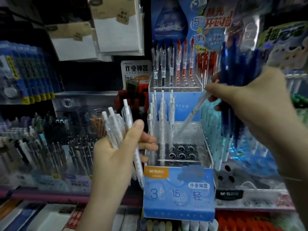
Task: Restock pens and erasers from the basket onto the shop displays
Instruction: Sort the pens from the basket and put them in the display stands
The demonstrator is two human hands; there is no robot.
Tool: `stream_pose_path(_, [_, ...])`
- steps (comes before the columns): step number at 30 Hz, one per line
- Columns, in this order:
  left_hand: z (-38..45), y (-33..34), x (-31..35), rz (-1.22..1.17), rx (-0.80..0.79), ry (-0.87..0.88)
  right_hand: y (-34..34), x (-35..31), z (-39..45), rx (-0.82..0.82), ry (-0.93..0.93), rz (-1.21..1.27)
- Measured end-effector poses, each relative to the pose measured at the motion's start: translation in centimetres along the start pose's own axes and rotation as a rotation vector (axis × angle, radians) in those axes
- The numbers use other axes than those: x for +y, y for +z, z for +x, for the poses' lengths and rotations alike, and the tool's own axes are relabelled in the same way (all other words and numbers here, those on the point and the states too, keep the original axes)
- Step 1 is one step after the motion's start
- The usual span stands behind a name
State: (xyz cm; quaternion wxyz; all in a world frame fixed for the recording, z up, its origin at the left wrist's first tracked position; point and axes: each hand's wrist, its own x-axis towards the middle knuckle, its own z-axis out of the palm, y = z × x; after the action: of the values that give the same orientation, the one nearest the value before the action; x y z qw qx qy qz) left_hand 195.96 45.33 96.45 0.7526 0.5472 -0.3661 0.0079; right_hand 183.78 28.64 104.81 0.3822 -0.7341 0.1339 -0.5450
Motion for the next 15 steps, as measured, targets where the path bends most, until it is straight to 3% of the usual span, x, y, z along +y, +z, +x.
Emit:
stream_pose_path(7, [0.4,-0.6,-0.7,0.223,-0.012,0.007,3.4,-0.1,1.1,-0.099,-0.066,-0.219])
stream_pose_path(15, [0.6,-0.7,-0.7,0.206,-0.055,-0.006,3.9,-1.5,2.6,-0.225,-0.099,-0.358])
